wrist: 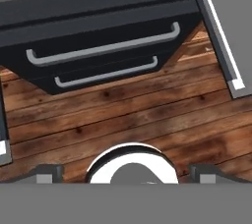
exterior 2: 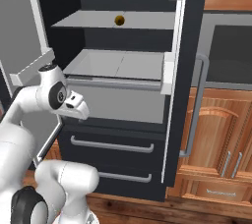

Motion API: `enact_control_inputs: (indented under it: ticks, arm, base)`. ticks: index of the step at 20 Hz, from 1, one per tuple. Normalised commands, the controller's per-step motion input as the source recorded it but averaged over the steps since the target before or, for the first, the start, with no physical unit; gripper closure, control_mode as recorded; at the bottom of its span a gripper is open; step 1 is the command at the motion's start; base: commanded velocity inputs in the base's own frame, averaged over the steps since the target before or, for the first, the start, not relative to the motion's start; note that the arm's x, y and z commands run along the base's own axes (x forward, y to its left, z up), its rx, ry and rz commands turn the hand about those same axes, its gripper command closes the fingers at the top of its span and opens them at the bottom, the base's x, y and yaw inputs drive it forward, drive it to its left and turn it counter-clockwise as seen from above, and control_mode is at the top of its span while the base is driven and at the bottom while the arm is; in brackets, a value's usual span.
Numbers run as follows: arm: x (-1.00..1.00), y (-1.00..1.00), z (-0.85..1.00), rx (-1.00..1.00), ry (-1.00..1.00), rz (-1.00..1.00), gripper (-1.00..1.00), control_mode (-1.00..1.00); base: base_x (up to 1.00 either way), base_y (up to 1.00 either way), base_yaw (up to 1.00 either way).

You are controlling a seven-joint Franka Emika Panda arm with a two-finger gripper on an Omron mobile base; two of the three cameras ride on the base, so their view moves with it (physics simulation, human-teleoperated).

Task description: Retrieve a lemon from the fridge and place it on the cutting board with the fish.

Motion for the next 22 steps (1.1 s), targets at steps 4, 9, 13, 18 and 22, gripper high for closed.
enact_control_inputs:
  ticks: [4,9,13,18,22]
  arm:
    - [-0.15,0.00,0.73,0.00,0.10,0.06,-1.00,-1.00]
    - [-0.35,-0.17,0.39,0.05,-0.09,0.09,-1.00,-1.00]
    - [-0.23,-0.47,0.02,0.02,-0.10,0.18,-1.00,-1.00]
    - [-0.39,-0.39,0.12,0.02,-0.06,0.22,-1.00,-1.00]
    - [-0.26,0.01,0.25,0.05,0.01,0.07,-1.00,-1.00]
  base:
    - [0.00,0.00,0.00]
    - [0.00,0.00,0.00]
    - [0.00,0.00,0.00]
    - [0.00,0.00,0.00]
    - [0.00,0.00,0.00]
